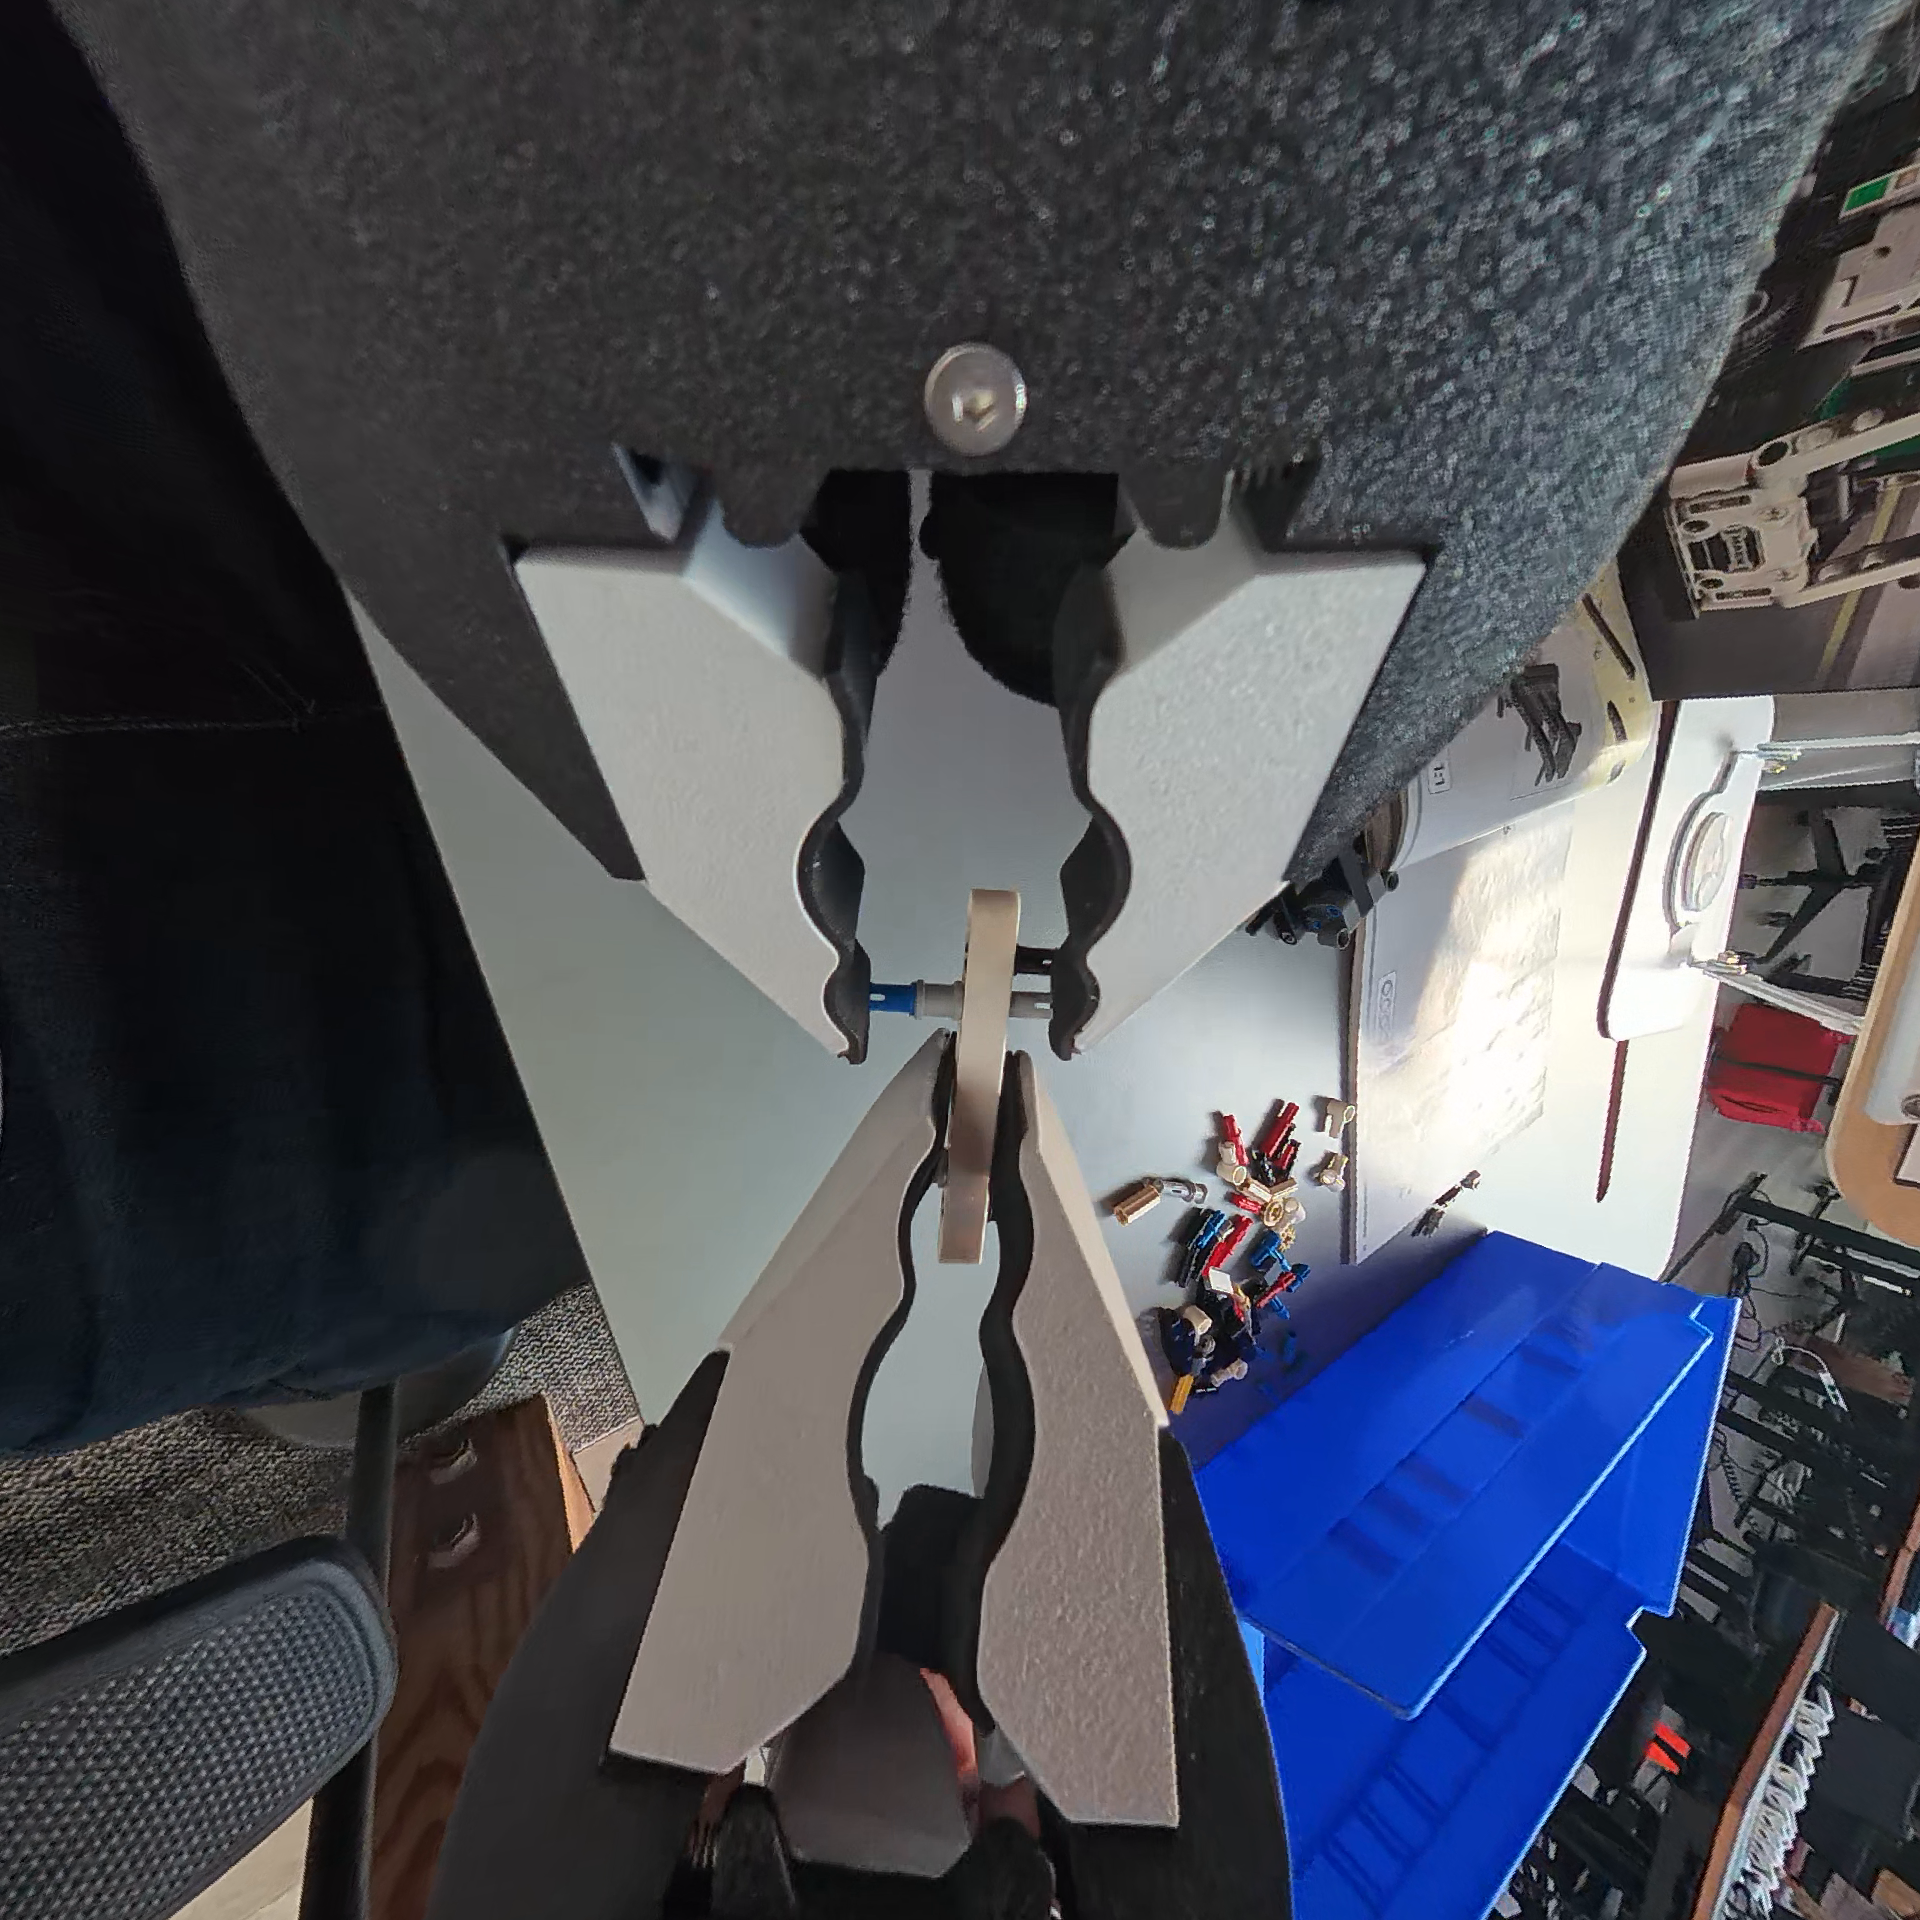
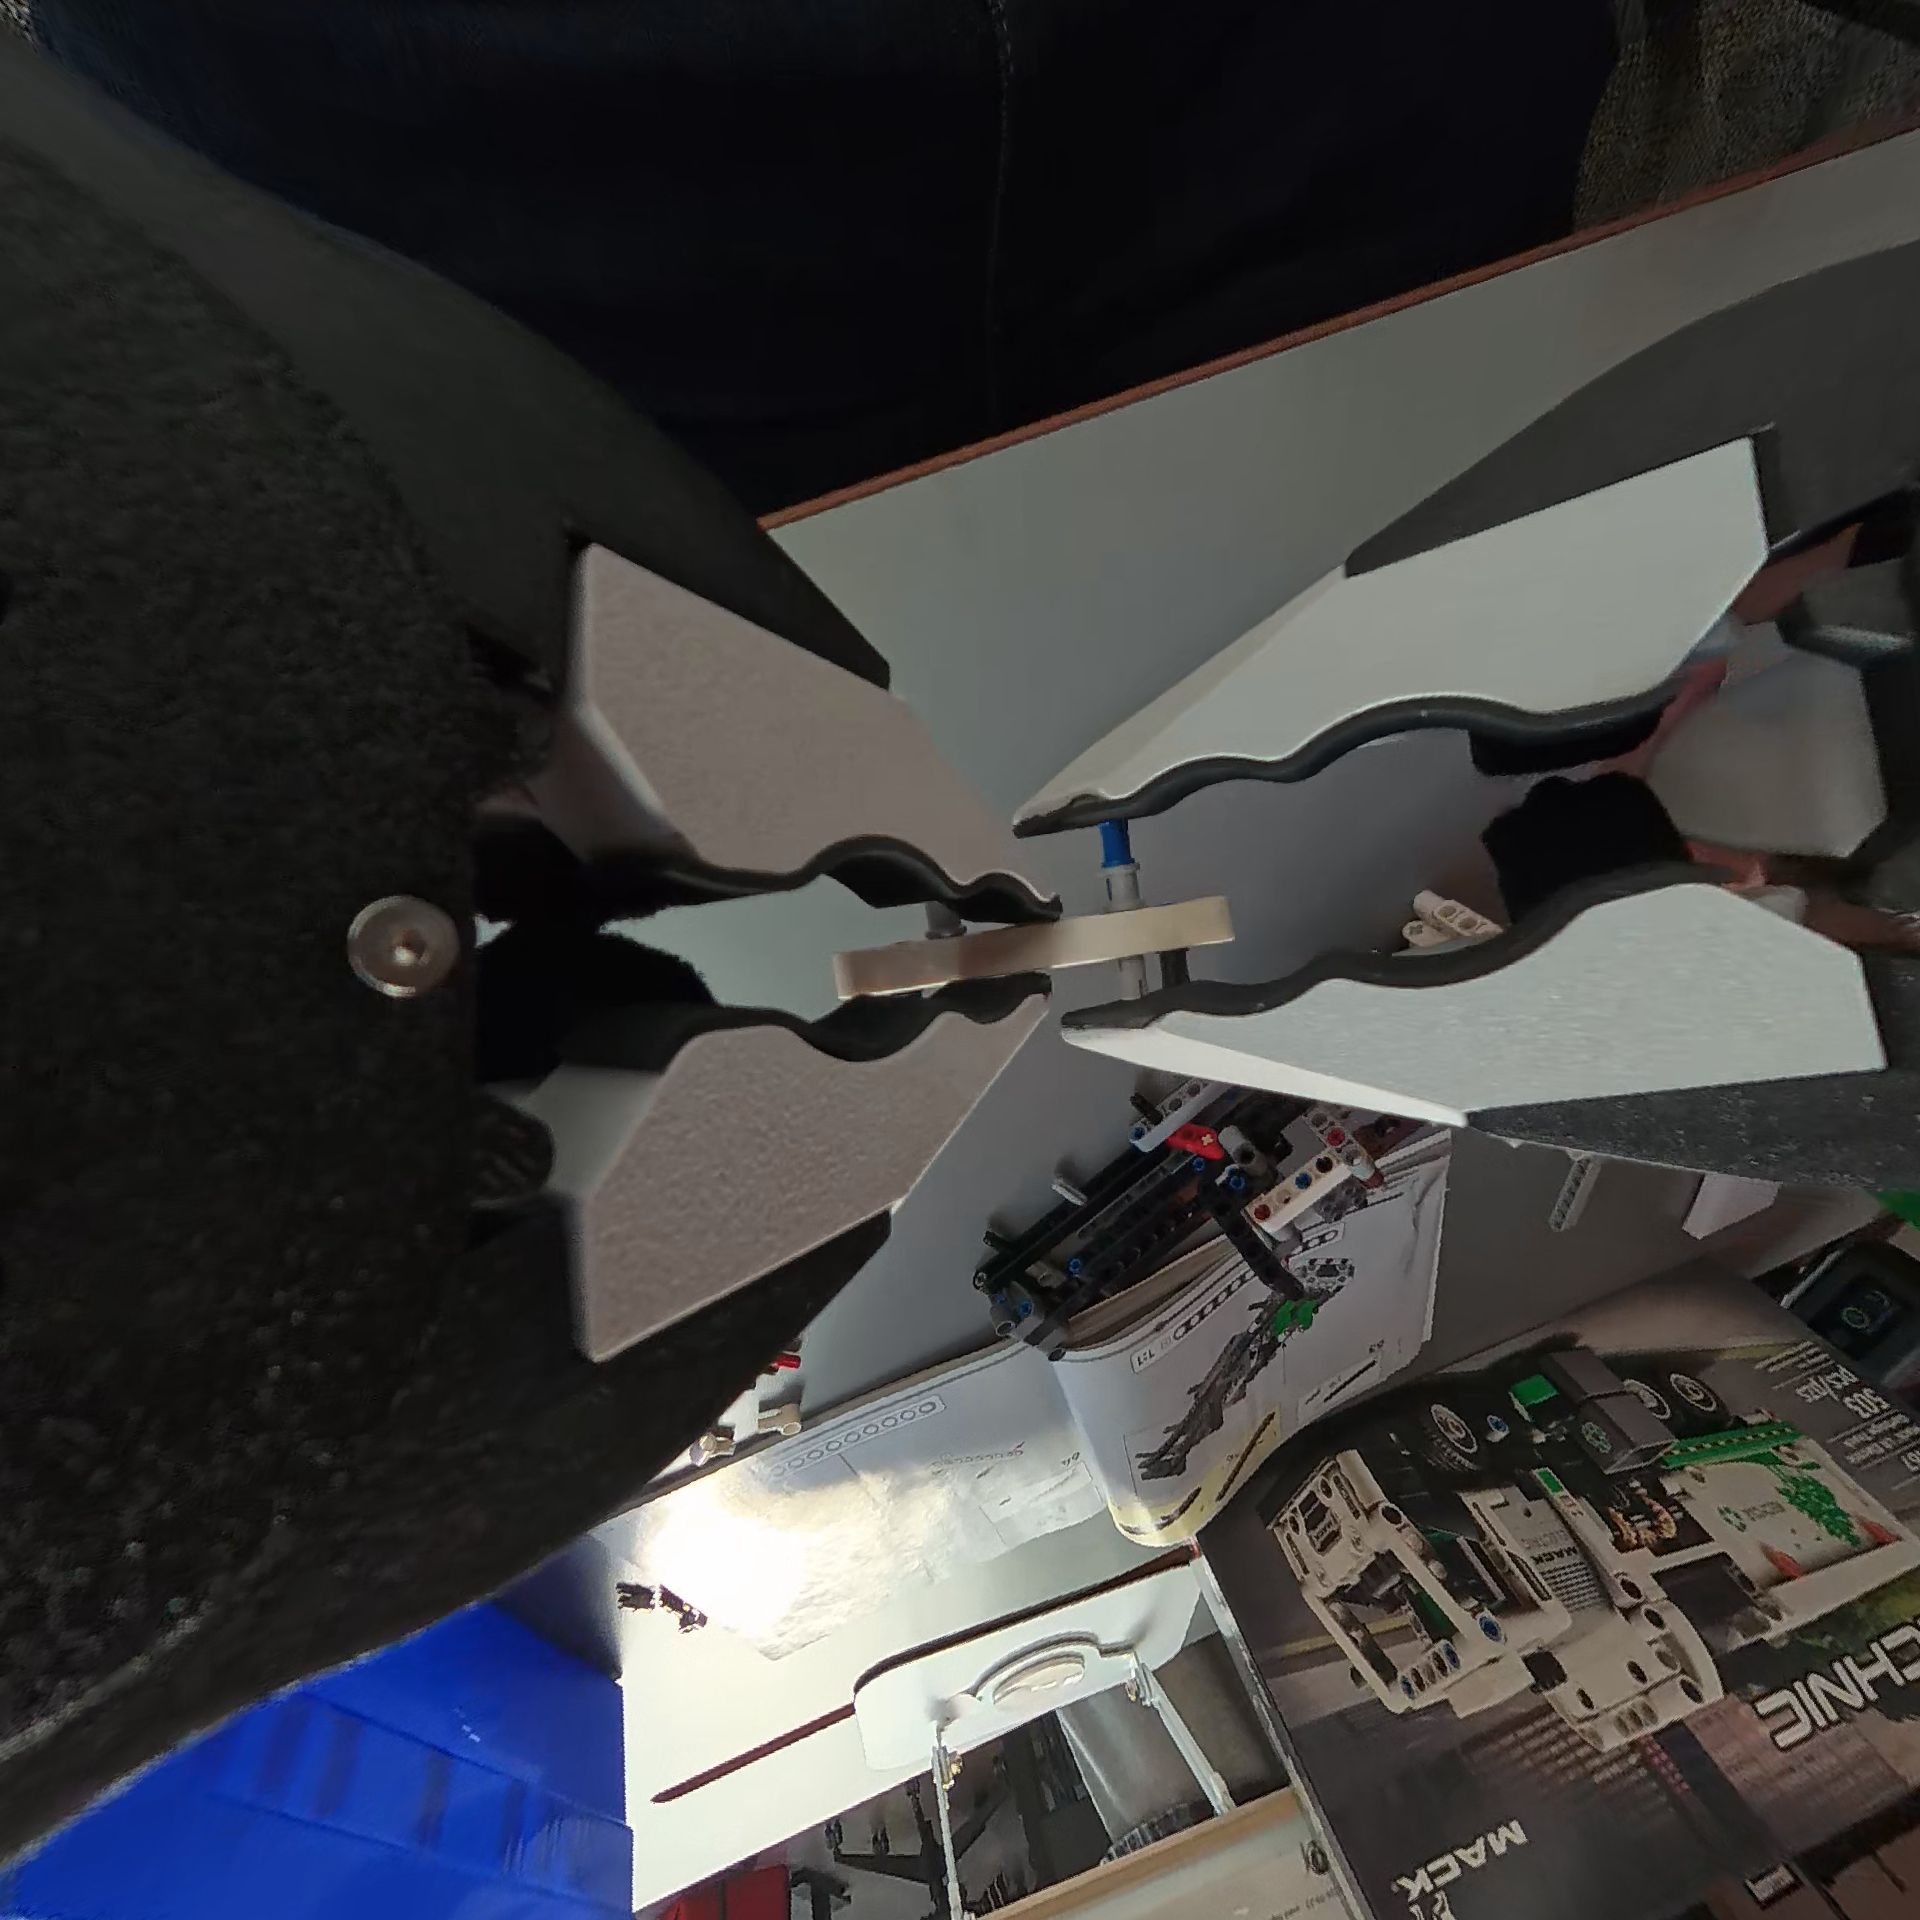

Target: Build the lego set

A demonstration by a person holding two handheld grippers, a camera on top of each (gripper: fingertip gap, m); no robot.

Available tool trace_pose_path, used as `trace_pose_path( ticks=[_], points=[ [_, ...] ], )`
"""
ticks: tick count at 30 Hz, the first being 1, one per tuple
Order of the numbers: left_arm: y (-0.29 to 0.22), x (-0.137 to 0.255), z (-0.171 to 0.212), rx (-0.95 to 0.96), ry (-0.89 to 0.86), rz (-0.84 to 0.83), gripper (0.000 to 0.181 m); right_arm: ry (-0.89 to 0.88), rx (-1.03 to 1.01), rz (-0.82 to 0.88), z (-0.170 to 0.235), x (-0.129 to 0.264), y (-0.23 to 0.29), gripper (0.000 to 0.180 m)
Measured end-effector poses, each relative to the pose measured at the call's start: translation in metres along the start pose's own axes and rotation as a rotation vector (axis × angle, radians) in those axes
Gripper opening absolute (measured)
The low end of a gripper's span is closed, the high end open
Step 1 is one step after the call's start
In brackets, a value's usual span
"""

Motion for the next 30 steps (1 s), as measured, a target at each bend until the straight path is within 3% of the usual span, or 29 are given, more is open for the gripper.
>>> trace_pose_path(
  ticks=[10,15,21,30],
  points=[
    [-0.018,0.025,0.022,0.136,-0.094,0.015,0.032,-0.055,-0.065,-0.141,0.003,-0.005,0.013,0.007],
    [-0.010,0.044,0.047,0.451,-0.220,0.050,0.032,-0.037,-0.175,-0.107,0.027,-0.006,0.006,0.007],
    [0.008,0.060,0.070,0.734,-0.383,-0.095,0.022,-0.003,-0.448,0.000,0.059,-0.002,-0.016,0.007],
    [0.020,0.043,0.077,0.867,-0.228,-0.129,0.023,-0.014,-0.735,-0.031,0.085,-0.015,-0.036,0.007]
  ],
)
Point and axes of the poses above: each gripper's, where its closed fingertips meet, x back along the fingers, z out of its underside, y = z × x across the jaws, the point moved 10 cm from there along x, back along the fingers, and after that the axes turned 15 degrees about x, right-handed, at the moved point
